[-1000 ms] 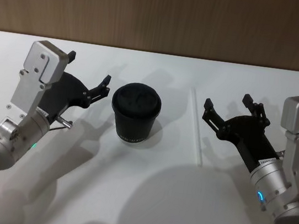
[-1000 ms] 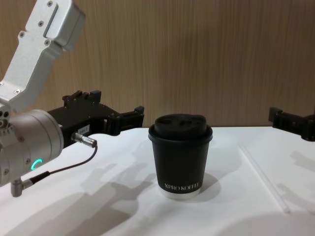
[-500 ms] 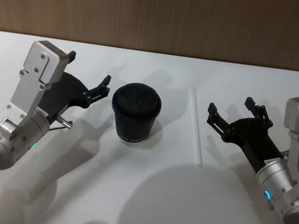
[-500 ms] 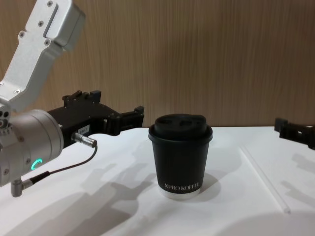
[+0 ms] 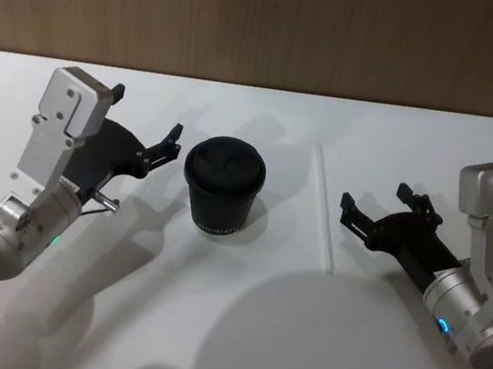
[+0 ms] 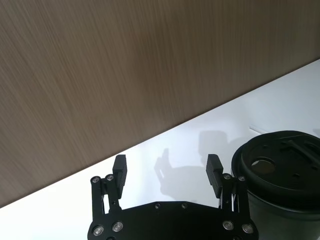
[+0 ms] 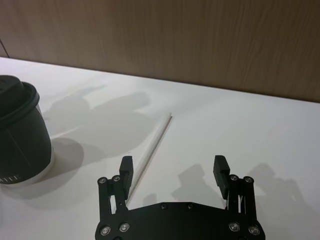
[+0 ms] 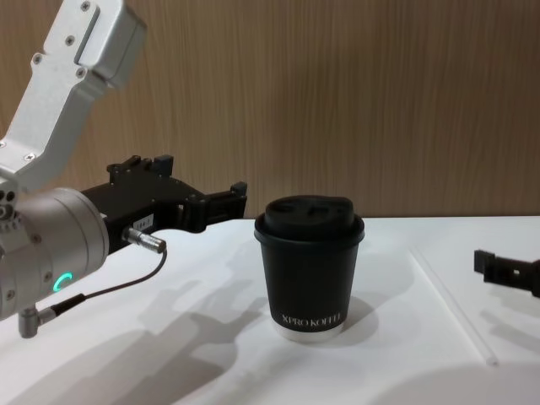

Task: Pick up the straw with one hand, pass it to the other hand, and insert it into the cup.

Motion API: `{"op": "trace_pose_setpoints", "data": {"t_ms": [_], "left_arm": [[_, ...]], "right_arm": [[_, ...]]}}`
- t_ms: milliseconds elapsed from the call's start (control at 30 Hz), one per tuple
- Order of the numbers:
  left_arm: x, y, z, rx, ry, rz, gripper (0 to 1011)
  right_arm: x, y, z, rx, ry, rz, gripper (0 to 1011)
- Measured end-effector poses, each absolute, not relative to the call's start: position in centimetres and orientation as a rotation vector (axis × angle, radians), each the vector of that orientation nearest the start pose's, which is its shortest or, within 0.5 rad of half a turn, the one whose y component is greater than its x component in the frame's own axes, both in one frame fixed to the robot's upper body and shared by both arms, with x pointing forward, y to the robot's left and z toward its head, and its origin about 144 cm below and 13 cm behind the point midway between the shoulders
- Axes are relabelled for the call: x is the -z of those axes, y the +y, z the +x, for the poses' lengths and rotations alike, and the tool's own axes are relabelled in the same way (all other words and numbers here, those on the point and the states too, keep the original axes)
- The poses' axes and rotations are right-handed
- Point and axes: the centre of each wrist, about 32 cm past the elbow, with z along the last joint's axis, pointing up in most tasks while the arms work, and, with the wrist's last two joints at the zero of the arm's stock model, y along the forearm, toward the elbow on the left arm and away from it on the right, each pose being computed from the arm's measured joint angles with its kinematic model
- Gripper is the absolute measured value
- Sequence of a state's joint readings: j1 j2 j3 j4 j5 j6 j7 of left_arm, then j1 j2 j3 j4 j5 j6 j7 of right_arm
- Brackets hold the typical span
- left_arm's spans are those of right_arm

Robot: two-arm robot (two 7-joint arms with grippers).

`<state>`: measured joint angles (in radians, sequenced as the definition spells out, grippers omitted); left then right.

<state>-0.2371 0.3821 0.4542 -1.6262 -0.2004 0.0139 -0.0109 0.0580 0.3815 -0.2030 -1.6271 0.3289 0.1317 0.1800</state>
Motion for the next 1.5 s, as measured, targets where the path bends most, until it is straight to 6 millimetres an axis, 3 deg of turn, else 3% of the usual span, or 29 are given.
{"op": "trace_pose_setpoints", "data": {"t_ms": [733,1500], "left_arm": [[-120.4,19.8,49.2,-1.124,-0.268,0.061,1002],[-120.4,19.8,49.2,-1.124,-0.268,0.061,1001]], "right_arm": [[-117.5,-27.8,47.2,1.132,0.073,-0.176,1001],[-118.2,-26.9,46.2,1.060,0.085,-0.234,1001]]}}
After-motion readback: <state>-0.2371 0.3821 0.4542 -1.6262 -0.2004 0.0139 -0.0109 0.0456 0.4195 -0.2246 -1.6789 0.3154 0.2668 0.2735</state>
